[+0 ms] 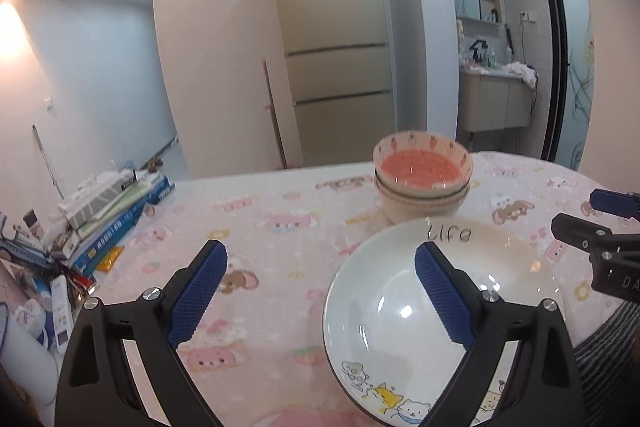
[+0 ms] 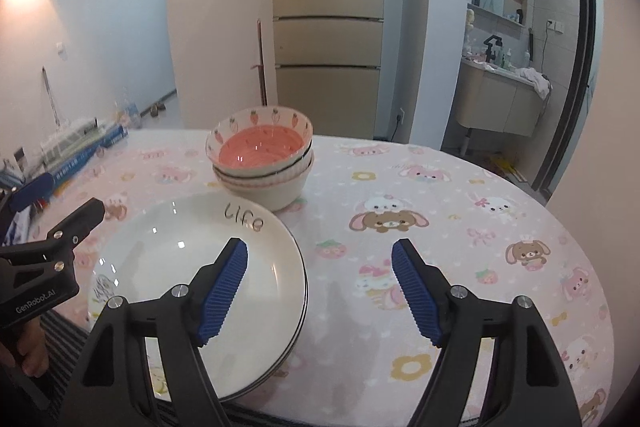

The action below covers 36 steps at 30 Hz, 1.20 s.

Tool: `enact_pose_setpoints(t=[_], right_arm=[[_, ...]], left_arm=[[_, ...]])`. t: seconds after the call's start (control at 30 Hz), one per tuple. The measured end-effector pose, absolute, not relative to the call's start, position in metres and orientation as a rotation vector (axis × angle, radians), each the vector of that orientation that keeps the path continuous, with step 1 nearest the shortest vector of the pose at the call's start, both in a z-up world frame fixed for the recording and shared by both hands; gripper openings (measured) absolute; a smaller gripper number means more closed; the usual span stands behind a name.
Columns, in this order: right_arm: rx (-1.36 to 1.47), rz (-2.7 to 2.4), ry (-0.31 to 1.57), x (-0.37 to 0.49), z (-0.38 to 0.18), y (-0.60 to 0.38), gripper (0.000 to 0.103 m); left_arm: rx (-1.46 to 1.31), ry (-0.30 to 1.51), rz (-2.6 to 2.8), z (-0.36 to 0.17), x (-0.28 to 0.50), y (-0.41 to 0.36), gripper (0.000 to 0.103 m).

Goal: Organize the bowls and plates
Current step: 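Move both tools up to the pink bowl stack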

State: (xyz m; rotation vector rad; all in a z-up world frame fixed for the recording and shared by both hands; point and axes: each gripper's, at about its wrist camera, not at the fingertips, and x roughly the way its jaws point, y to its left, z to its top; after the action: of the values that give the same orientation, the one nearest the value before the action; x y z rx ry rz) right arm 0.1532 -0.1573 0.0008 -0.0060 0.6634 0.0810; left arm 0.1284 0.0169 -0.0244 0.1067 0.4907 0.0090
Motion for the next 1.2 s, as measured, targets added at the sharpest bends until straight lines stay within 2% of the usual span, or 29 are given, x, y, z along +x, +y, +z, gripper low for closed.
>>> enact_pose_setpoints(t=[0.2, 0.47, 0.63, 0.83, 0.97, 1.03, 1.2], right_arm=[[0.151, 0.064, 0.629, 0.161, 0.037, -0.185, 0.083], [0.263, 0.019, 0.483, 0.181, 0.109, -0.211, 0.088], [0.354, -0.014, 0.408, 0.202, 0.133, -0.217, 0.092], [0.296, -0.083, 0.425, 0.225, 0.103, -0.213, 0.092], [0.333, -0.091, 0.563, 0.254, 0.071, -0.219, 0.092], [0.393, -0.080, 0.571, 0.256, 0.061, -0.227, 0.092], [0.388, -0.108, 0.594, 0.263, 0.050, -0.235, 0.092]], left_arm=[[0.081, 0.332, 0.108, 0.010, 0.120, 0.017, 0.102], [0.092, 0.184, -0.003, 0.058, 0.134, -0.002, 0.102], [-0.022, 0.170, -0.046, 0.080, 0.159, -0.003, 0.102], [-0.028, 0.234, -0.116, 0.073, 0.197, -0.004, 0.102], [-0.132, 0.290, -0.148, 0.047, 0.211, 0.013, 0.102], [-0.133, 0.325, -0.162, 0.040, 0.217, 0.015, 0.102], [-0.104, 0.303, -0.181, 0.040, 0.213, 0.014, 0.102]])
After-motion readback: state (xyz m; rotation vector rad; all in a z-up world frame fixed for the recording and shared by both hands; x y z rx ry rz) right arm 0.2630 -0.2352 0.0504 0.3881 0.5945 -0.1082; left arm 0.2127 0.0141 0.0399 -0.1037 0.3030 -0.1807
